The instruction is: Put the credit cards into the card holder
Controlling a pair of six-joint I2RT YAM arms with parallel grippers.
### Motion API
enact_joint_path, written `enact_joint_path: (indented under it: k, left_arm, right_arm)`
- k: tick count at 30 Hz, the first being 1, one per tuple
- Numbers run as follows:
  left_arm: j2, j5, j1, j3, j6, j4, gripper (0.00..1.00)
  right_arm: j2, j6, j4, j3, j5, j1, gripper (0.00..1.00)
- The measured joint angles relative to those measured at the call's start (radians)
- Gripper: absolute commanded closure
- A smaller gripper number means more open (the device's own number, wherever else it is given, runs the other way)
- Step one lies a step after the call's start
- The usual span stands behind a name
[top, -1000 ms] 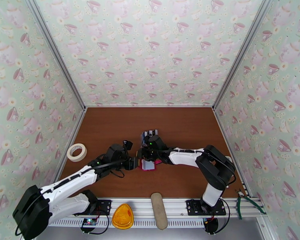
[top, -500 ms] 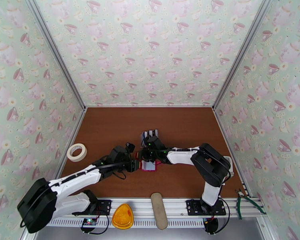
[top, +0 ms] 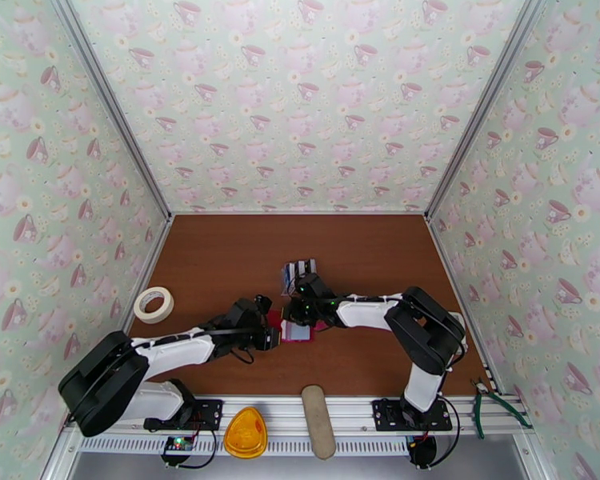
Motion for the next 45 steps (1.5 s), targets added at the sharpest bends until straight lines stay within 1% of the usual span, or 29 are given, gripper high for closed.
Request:
enact_joint_path:
  k: [7,14,19,23,26,30,34,45]
  left_arm:
    - [0.016,-0.003,0.011,0.0,-0.001,0.034,0.66]
    - [0.023,-0.003,0.054,0.0,-0.003,0.056,0.63]
    - [0.022,0.008,0.06,-0.008,-0.005,0.074,0.61]
    - [0.02,0.024,0.06,-0.011,-0.005,0.081,0.6]
    - [0.013,0.029,0.06,-0.013,-0.005,0.08,0.59]
    - [0.011,0.035,0.059,-0.013,-0.005,0.081,0.59]
    - [0.011,0.043,0.059,-0.013,-0.005,0.081,0.56]
    - [0.011,0.053,0.059,-0.014,-0.004,0.082,0.51]
  right_arm:
    - [0.001,-0.035,-0.035,-0.001,0.047,0.0,0.83]
    - [-0.006,-0.056,-0.037,-0.007,0.074,0.0,0.8]
    - [-0.058,-0.072,-0.066,-0.024,0.094,0.0,0.74]
    - [-0.129,-0.095,-0.124,-0.021,0.128,0.002,0.74]
    - [-0.157,-0.116,-0.213,0.013,0.187,0.01,0.74]
    - [-0.158,-0.138,-0.304,0.053,0.254,0.019,0.73]
    - [-0.154,-0.147,-0.365,0.055,0.29,0.022,0.73]
    - [-0.1,-0.162,-0.403,0.061,0.315,0.022,0.73]
